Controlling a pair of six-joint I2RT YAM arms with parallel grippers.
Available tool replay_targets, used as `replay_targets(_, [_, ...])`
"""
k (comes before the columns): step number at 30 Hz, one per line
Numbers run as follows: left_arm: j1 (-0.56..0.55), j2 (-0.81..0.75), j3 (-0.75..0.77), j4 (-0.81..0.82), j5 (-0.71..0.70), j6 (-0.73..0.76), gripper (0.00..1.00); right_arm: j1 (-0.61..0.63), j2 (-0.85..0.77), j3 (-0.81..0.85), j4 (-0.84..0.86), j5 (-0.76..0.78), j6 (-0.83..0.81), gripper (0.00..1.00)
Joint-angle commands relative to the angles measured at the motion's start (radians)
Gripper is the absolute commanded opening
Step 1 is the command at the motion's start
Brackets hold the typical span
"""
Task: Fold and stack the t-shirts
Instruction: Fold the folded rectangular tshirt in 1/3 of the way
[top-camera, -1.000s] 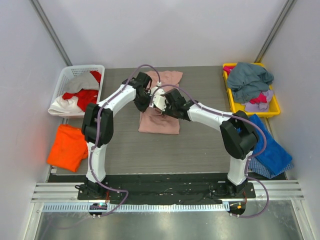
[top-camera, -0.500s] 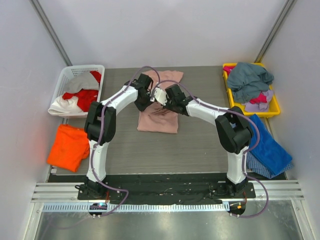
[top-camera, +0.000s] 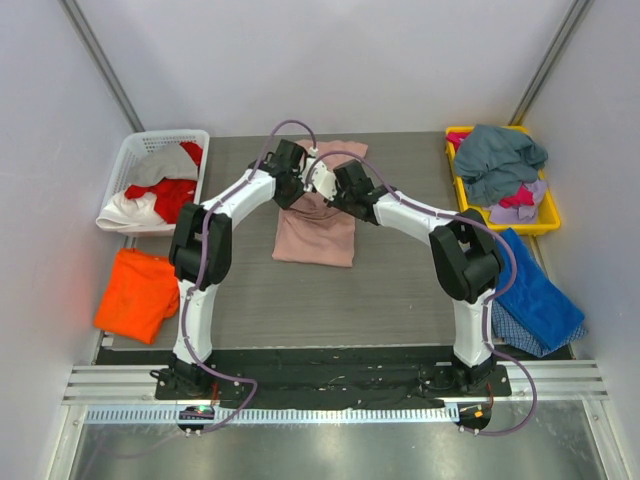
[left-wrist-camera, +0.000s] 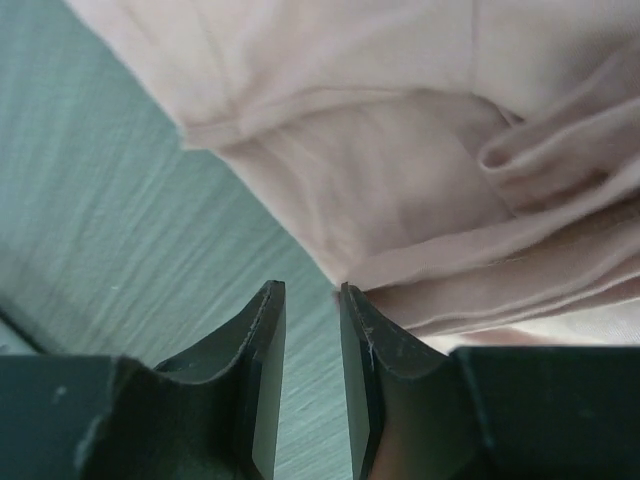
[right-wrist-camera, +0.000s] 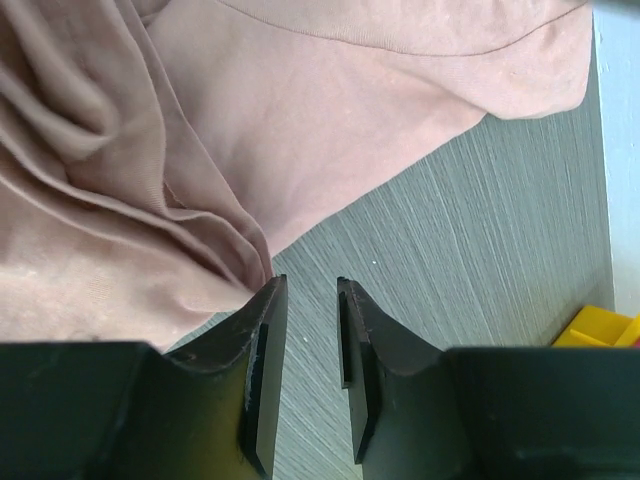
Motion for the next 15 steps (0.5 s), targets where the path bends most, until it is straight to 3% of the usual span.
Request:
replay_targets(1, [0.005, -0.014, 0.063, 0.098, -0.073, -0.042, 0.32, 0.004, -0.046, 0.022, 0.028, -0.008, 0.044, 0.33])
replay_targets(8, [0.005, -0.032, 0.072, 0.164, -0.165, -0.059, 0.34, 0.015, -0.155, -0.092, 0.045, -0.002, 0.085, 0.34])
replay_targets(15, [0.007, -0.129, 0.0, 0.122, -0.102, -0.067, 0.34, 0.04, -0.247, -0.167, 0.019, -0.015, 0.104, 0.34])
